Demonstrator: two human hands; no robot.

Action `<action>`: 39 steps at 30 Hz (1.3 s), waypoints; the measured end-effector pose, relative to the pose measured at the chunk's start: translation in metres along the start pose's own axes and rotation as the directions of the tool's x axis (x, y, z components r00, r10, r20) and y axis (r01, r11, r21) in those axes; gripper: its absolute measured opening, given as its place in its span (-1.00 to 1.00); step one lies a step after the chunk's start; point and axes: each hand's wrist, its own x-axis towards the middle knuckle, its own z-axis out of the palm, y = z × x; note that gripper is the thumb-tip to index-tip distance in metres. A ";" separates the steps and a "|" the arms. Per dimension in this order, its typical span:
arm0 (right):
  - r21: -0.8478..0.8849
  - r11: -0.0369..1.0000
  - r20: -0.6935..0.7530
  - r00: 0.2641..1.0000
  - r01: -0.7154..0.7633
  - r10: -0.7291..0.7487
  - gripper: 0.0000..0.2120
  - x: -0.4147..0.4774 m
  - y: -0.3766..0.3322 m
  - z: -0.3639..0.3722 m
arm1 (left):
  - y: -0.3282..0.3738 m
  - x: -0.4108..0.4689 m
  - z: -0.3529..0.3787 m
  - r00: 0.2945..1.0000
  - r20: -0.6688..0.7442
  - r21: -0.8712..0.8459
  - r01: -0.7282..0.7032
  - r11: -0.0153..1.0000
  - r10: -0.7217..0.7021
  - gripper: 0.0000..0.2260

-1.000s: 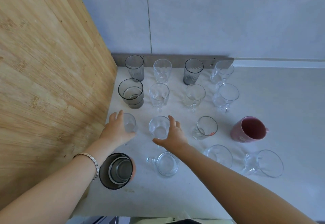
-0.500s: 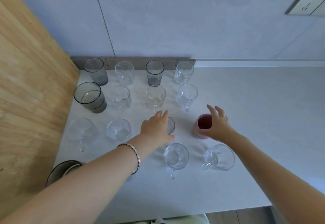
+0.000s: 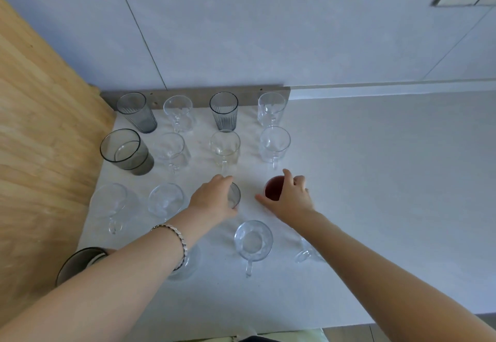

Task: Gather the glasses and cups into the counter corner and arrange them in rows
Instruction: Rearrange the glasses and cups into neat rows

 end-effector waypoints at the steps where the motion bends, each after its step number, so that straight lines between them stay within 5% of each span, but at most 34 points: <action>1: 0.070 0.998 0.052 0.999 -0.001 -0.003 -0.09 0.000 0.002 0.000 | -0.002 0.000 -0.001 1.000 0.005 -0.006 -0.021 1.000 0.021 -0.39; 4: 0.186 0.982 0.119 0.992 0.028 -0.051 -0.09 -0.003 0.016 -0.004 | -0.011 0.000 -0.006 0.995 0.013 -0.040 -0.094 0.995 0.094 -0.35; 9: 0.219 0.969 0.015 0.993 0.111 -0.118 -0.12 -0.008 0.028 -0.003 | -0.027 -0.006 -0.005 0.984 0.103 -0.072 -0.140 0.988 0.147 -0.20; 17: 0.291 0.955 -0.044 0.998 0.054 -0.043 -0.12 -0.002 0.016 0.002 | -0.027 -0.009 0.001 0.992 -0.039 -0.220 -0.130 0.967 0.124 -0.36; 30: 0.124 0.992 -0.065 0.998 -0.009 0.017 0.00 -0.020 0.006 0.003 | -0.033 -0.024 0.002 0.990 0.011 -0.187 -0.139 0.973 0.144 -0.29; 36: -0.001 0.964 -0.342 0.905 0.268 -0.252 -0.44 -0.064 -0.046 0.021 | -0.077 -0.067 -0.012 0.963 -0.262 -0.214 -0.125 0.969 0.067 -0.41; 39: -0.079 0.914 -0.241 0.882 0.399 -0.405 -0.40 -0.096 -0.081 0.057 | -0.122 -0.099 -0.010 0.917 -0.388 -0.227 0.006 0.974 -0.096 -0.43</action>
